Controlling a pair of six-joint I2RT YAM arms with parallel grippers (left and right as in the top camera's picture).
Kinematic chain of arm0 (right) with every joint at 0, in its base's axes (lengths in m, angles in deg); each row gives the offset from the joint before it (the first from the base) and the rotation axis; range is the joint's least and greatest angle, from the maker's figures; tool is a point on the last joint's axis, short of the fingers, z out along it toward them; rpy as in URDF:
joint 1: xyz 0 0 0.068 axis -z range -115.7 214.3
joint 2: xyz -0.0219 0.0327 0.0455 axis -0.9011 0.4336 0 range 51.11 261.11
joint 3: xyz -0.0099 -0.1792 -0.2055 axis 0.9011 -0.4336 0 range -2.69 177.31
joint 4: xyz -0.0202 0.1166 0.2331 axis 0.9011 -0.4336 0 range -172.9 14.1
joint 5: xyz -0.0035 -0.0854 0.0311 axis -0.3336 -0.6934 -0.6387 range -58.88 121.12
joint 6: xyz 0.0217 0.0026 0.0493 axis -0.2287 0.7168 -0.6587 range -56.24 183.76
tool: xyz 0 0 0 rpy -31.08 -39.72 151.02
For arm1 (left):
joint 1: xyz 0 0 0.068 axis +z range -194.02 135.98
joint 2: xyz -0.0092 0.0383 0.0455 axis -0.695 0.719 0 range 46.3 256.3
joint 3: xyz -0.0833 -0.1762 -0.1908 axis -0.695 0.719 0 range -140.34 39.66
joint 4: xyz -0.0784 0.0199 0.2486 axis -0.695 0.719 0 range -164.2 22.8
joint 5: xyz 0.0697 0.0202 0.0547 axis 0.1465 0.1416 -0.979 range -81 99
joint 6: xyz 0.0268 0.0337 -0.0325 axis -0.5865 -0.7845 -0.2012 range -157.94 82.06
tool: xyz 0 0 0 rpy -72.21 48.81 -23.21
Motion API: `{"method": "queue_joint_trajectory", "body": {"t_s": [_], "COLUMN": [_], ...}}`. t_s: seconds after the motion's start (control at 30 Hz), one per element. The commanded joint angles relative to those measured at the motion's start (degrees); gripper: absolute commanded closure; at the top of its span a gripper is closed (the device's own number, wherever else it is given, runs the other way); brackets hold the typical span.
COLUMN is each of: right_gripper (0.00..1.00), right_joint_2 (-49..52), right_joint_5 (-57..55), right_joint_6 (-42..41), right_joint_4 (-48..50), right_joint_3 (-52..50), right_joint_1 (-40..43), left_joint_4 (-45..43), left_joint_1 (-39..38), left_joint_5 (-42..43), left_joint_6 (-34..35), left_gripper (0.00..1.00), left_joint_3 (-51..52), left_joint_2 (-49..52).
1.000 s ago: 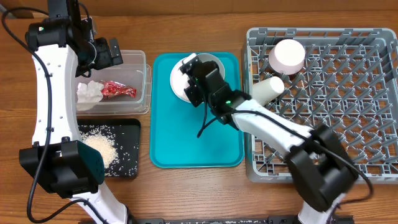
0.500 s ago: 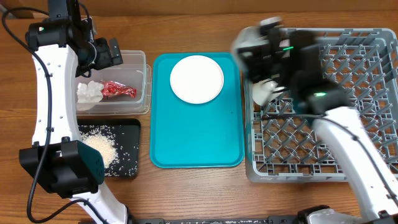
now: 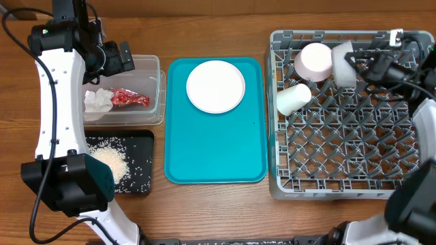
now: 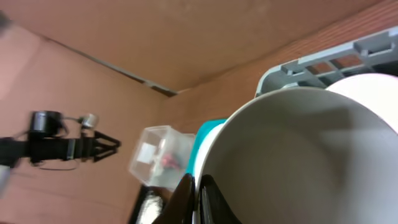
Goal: Sort waste into correct bins and load items into the dishwasher
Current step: 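Carry the white bowl right and set it in the rack's back row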
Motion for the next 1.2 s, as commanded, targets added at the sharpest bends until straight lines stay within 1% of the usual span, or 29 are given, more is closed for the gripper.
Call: {"method": "queue_joint_trajectory", "body": {"t_s": [0.0, 0.13, 0.33, 0.37, 0.47, 0.6, 0.83, 0.9, 1.0, 1.1, 1.17], "right_gripper": [0.96, 0.96, 0.96, 0.92, 0.77, 0.67, 0.66, 0.63, 0.61, 0.58, 0.56], "right_joint_2": [7.0, 11.3, 12.2, 12.2, 12.2, 12.2, 12.2, 12.2, 12.2, 12.2, 12.2], "right_joint_5": [14.1, 15.3, 13.6, 13.4, 10.9, 4.3, -4.6, -5.7, -8.5, -11.8, -11.7], "right_joint_6": [-0.4, -0.3, -0.4, -0.4, -0.4, -0.4, -1.7, -1.7, -2.3, -6.9, -12.0], "right_joint_4": [1.8, 1.9, 2.1, 2.1, 2.0, 1.2, 0.4, 1.2, 3.0, 5.1, 7.4], "right_joint_3": [0.2, 0.2, 0.2, 0.2, 0.2, 0.2, 0.2, 0.2, 0.2, 0.2, 0.2], "right_joint_1": [3.0, 5.2, 7.5, 7.7, 8.4, 8.6, 8.6, 8.6, 8.6, 9.1, 10.1], "left_joint_4": [0.1, 0.1, 0.1, 0.1, 0.1, 0.1, 0.1, 0.1, 0.1, 0.1, 0.1], "left_joint_1": [-0.3, -0.3, -0.3, -0.3, -0.3, -0.3, -0.3, -0.3, -0.3, -0.3, -0.3], "left_joint_5": [-0.5, -0.5, -0.5, -0.5, -0.5, -0.5, -0.5, -0.5, -0.5, -0.5, -0.5], "left_joint_6": [0.4, 0.4, 0.4, 0.4, 0.4, 0.4, 0.4, 0.4, 0.4, 0.4, 0.4], "left_gripper": [0.00, 0.00, 0.00, 0.00, 0.00, 0.00, 0.00, 0.00, 0.00, 0.00, 0.00], "left_joint_3": [-0.7, -0.7, -0.7, -0.7, -0.7, -0.7, -0.7, -0.7, -0.7, -0.7, -0.7], "left_joint_2": [-0.7, -0.7, -0.7, -0.7, -0.7, -0.7, -0.7, -0.7, -0.7, -0.7, -0.7]}}
